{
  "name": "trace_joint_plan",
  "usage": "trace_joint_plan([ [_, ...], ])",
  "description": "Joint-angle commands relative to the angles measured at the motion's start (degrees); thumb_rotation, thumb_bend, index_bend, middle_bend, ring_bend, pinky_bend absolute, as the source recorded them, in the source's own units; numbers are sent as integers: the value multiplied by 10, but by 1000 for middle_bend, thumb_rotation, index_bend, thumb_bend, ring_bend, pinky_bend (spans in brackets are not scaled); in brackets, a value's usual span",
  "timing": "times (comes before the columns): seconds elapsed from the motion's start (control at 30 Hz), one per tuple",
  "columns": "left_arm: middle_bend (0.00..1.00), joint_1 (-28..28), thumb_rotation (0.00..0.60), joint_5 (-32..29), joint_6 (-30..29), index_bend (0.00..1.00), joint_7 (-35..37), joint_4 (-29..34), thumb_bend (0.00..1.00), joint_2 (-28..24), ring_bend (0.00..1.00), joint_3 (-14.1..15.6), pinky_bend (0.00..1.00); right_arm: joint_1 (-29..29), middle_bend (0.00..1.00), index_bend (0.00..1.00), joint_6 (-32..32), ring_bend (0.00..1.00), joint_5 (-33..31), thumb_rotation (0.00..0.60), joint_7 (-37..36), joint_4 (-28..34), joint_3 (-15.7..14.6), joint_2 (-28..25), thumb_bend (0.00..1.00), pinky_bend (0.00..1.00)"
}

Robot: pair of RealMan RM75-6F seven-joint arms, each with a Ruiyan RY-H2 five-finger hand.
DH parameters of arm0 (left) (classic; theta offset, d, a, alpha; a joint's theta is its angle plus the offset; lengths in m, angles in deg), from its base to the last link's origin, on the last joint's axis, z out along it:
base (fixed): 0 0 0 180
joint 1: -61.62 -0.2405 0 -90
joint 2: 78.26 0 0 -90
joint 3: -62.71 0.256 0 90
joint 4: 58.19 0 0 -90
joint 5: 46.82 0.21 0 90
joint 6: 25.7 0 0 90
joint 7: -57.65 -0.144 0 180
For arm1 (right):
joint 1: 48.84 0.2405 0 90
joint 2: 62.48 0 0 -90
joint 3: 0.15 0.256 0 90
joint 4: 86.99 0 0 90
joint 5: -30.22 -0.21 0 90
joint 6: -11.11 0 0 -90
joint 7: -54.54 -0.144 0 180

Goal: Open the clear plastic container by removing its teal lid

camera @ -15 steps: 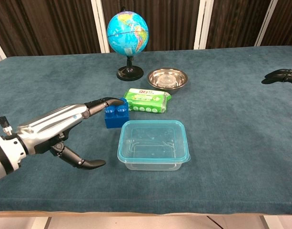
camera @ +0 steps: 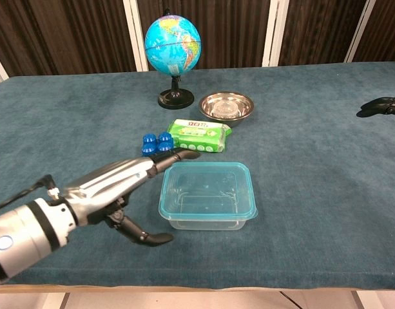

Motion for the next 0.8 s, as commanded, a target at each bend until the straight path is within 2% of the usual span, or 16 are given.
trace_joint_plan([
  [0.03,0,8,600,-5,4,0,2,-39,206,41,0,-10,0,1,0,0,0,0,1,600,-5,0,1,-1,142,0],
  [0.33,0,12,600,-6,-17,0,19,-133,207,113,0,-30,0,3,0,0,-7,0,0,600,-21,-7,1,-5,142,0],
  [0.57,0,13,600,0,-29,0,31,-144,214,113,0,-33,0,4,0,0,-6,0,-1,600,-35,-16,3,-9,142,0],
  [0.8,0,23,600,-18,0,0,28,-148,215,113,0,-37,40,5,0,0,-7,0,2,600,-39,-19,2,-5,142,0],
])
